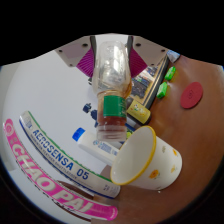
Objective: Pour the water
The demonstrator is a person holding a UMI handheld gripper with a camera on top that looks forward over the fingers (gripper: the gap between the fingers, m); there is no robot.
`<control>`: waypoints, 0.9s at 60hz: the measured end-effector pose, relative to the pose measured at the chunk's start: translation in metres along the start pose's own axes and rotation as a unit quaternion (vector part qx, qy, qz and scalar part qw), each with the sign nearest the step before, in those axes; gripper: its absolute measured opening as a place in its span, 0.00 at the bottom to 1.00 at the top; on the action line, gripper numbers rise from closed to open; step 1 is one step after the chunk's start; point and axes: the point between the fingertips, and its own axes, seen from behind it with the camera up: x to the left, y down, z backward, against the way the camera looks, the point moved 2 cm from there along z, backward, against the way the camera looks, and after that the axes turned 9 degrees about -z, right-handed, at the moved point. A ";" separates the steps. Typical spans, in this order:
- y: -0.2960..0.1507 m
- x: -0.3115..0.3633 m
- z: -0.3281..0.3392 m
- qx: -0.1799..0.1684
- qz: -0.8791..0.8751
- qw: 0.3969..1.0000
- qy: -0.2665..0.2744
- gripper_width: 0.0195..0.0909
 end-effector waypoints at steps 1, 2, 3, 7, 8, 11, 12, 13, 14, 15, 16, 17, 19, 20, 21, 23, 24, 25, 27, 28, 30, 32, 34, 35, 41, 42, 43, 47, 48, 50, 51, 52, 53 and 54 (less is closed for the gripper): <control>-0.001 0.002 0.000 0.000 0.004 1.000 -0.002 0.31; -0.002 0.003 0.000 0.000 0.007 1.000 -0.003 0.31; -0.002 0.004 0.000 0.002 0.010 1.000 -0.005 0.31; -0.002 0.008 0.001 0.007 0.014 1.000 -0.011 0.31; -0.002 0.008 0.001 0.005 0.012 1.000 -0.012 0.31; -0.001 0.008 0.001 0.002 0.003 1.000 -0.013 0.31; -0.001 0.007 0.002 0.001 -0.002 1.000 -0.014 0.31; -0.001 0.005 0.002 0.000 -0.010 1.000 -0.014 0.31; -0.001 0.004 0.002 -0.002 -0.020 1.000 -0.014 0.31; 0.000 0.002 0.003 -0.003 -0.032 0.999 -0.015 0.31; 0.001 0.001 0.003 -0.007 -0.047 0.999 -0.018 0.31; 0.002 -0.001 0.003 -0.008 -0.064 0.998 -0.020 0.31; 0.004 -0.005 0.004 -0.011 -0.106 0.994 -0.025 0.31; 0.006 -0.007 0.005 -0.012 -0.130 0.991 -0.028 0.31; 0.008 -0.010 0.005 -0.012 -0.156 0.987 -0.031 0.31; 0.013 -0.014 0.007 -0.010 -0.214 0.976 -0.039 0.31; 0.013 -0.018 0.010 -0.008 -0.242 0.969 -0.042 0.31; 0.016 -0.019 0.011 -0.012 -0.275 0.960 -0.052 0.31; 0.020 -0.022 0.014 -0.011 -0.338 0.939 -0.062 0.31; 0.022 -0.023 0.015 -0.009 -0.369 0.927 -0.067 0.31; 0.024 -0.024 0.018 -0.012 -0.427 0.901 -0.079 0.31; 0.025 -0.024 0.020 -0.019 -0.478 0.873 -0.094 0.31; 0.028 -0.022 0.022 -0.021 -0.525 0.845 -0.103 0.32; 0.030 -0.021 0.022 -0.020 -0.547 0.830 -0.105 0.32; 0.031 -0.002 0.024 -0.016 -0.666 0.734 -0.133 0.32; 0.029 0.002 0.026 -0.010 -0.681 0.720 -0.133 0.32; 0.029 0.008 0.024 -0.010 -0.699 0.701 -0.142 0.32; 0.025 0.028 0.022 -0.005 -0.752 0.639 -0.161 0.32; 0.024 0.034 0.020 -0.004 -0.763 0.625 -0.164 0.32; 0.019 0.044 0.019 0.000 -0.780 0.602 -0.171 0.32; 0.018 0.050 0.018 0.002 -0.786 0.593 -0.175 0.32; 0.017 0.057 0.017 0.004 -0.793 0.583 -0.179 0.32; 0.016 0.063 0.016 0.008 -0.799 0.573 -0.183 0.32; 0.014 0.069 0.015 0.011 -0.804 0.563 -0.188 0.32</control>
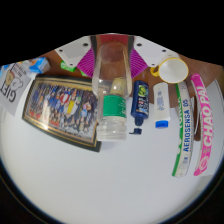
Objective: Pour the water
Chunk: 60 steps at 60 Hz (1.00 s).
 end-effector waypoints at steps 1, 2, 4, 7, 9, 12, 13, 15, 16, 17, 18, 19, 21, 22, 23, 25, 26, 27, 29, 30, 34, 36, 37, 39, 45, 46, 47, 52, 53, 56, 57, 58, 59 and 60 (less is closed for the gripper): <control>0.006 0.000 -0.002 0.005 -0.012 1.000 -0.003 0.32; 0.012 0.000 -0.005 0.010 -0.024 1.000 -0.007 0.32; 0.023 -0.001 -0.009 0.018 -0.046 0.999 -0.008 0.32; 0.036 -0.003 -0.016 0.026 -0.067 0.997 -0.010 0.32; 0.045 -0.005 -0.019 0.030 -0.074 0.997 -0.012 0.32; 0.057 -0.007 -0.022 0.036 -0.078 0.996 -0.011 0.32; 0.061 -0.008 -0.023 0.038 -0.078 0.996 -0.009 0.32; 0.068 -0.010 -0.025 0.040 -0.076 0.996 -0.006 0.32; 0.072 -0.010 -0.025 0.042 -0.077 0.996 -0.006 0.33; 0.076 -0.010 -0.026 0.043 -0.078 0.996 -0.006 0.33; 0.080 -0.011 -0.026 0.046 -0.079 0.996 -0.005 0.35; 0.076 -0.011 -0.026 0.033 -0.085 0.996 -0.006 0.34; 0.079 -0.013 -0.025 0.030 -0.089 0.996 -0.005 0.34; 0.077 -0.012 -0.025 0.025 -0.093 0.995 -0.007 0.34; 0.079 -0.013 -0.025 0.025 -0.094 0.995 -0.006 0.35; 0.079 -0.014 -0.024 0.023 -0.098 0.995 -0.005 0.37; 0.079 -0.014 -0.023 0.022 -0.100 0.995 -0.005 0.39; 0.080 -0.014 -0.023 0.021 -0.101 0.995 -0.005 0.41; 0.080 -0.014 -0.023 0.021 -0.103 0.994 -0.004 0.44; 0.081 -0.014 -0.022 0.023 -0.102 0.994 -0.003 0.46; 0.086 -0.016 -0.018 0.042 -0.102 0.994 0.004 0.56; 0.087 -0.016 -0.014 0.050 -0.101 0.994 0.007 0.72; 0.087 -0.016 -0.012 0.054 -0.100 0.993 0.009 0.78; 0.087 -0.015 -0.005 0.064 -0.097 0.993 0.014 0.95; 0.079 -0.018 0.028 0.079 -0.090 0.992 0.041 0.94; 0.077 -0.018 0.036 0.081 -0.091 0.992 0.043 0.94; 0.075 -0.017 0.044 0.084 -0.093 0.991 0.047 0.93; 0.063 -0.009 0.088 0.097 -0.106 0.988 0.062 0.92; 0.061 -0.006 0.097 0.099 -0.108 0.987 0.064 0.92; 0.054 0.000 0.125 0.105 -0.109 0.986 0.072 0.92; 0.052 0.003 0.135 0.106 -0.108 0.986 0.075 0.92; 0.050 0.005 0.144 0.108 -0.107 0.985 0.077 0.92; 0.048 0.009 0.153 0.110 -0.105 0.985 0.081 0.93; 0.047 0.011 0.162 0.112 -0.104 0.985 0.083 0.93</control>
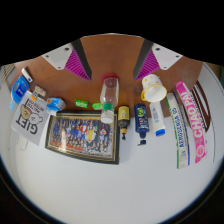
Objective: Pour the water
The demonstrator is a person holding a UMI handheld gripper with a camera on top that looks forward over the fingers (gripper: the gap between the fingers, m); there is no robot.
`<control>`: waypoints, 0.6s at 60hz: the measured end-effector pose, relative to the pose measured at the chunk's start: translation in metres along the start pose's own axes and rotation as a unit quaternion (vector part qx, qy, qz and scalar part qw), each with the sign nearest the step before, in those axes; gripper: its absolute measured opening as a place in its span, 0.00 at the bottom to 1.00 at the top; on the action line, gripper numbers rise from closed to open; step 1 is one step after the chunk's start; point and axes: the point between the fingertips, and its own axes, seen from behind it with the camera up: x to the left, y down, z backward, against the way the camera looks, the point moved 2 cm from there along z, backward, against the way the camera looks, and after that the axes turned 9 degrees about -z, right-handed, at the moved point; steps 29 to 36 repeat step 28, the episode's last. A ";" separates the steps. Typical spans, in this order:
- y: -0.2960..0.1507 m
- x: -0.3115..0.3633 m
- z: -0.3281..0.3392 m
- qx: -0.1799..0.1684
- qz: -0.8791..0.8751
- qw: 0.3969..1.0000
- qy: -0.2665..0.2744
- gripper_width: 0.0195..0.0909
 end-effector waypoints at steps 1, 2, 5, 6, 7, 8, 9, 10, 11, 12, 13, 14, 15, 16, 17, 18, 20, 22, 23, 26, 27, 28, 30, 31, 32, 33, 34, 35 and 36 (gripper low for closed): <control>0.001 0.000 0.008 0.002 0.000 1.000 0.004 0.93; 0.002 0.001 0.017 0.003 0.000 1.000 0.007 0.92; 0.005 0.005 0.039 0.005 0.001 1.000 0.010 0.92; 0.006 0.007 0.045 0.005 0.001 1.000 0.010 0.93; 0.007 0.008 0.052 0.006 0.000 1.000 0.011 0.92; 0.008 0.009 0.058 0.007 -0.001 1.000 0.012 0.93; 0.010 0.009 0.064 0.007 -0.003 1.000 0.013 0.92; 0.011 0.009 0.069 0.008 -0.004 1.000 0.014 0.92; 0.012 0.008 0.074 0.009 -0.006 1.000 0.016 0.92; 0.013 0.008 0.079 0.010 -0.007 1.000 0.018 0.92; 0.014 0.009 0.083 0.010 -0.007 1.000 0.019 0.92; 0.015 0.009 0.086 0.010 -0.005 1.000 0.018 0.92; 0.016 0.010 0.088 0.011 -0.003 1.000 0.018 0.92; 0.017 0.011 0.091 0.011 -0.002 1.000 0.017 0.92; 0.018 0.010 0.094 0.012 -0.003 1.000 0.017 0.92; 0.018 0.010 0.096 0.012 -0.004 1.000 0.016 0.92; 0.019 0.009 0.100 0.010 -0.003 1.000 0.017 0.92; 0.020 0.005 0.103 0.005 0.000 1.000 0.023 0.92; 0.020 0.005 0.103 0.004 0.000 1.000 0.027 0.92; 0.023 0.002 0.105 0.008 -0.006 0.999 0.031 0.92; 0.024 0.002 0.106 0.008 -0.007 0.999 0.032 0.92; 0.024 0.001 0.106 0.007 -0.007 0.999 0.033 0.92; 0.024 0.001 0.106 0.007 -0.007 0.999 0.033 0.92; 0.024 0.001 0.106 0.007 -0.007 0.999 0.033 0.92; 0.024 0.001 0.106 0.007 -0.007 0.999 0.033 0.92; 0.024 0.001 0.106 0.007 -0.007 0.999 0.033 0.92; 0.024 0.001 0.106 0.007 -0.007 0.999 0.033 0.92; 0.024 0.001 0.106 0.007 -0.007 0.999 0.033 0.92; 0.024 0.001 0.106 0.007 -0.007 0.999 0.033 0.92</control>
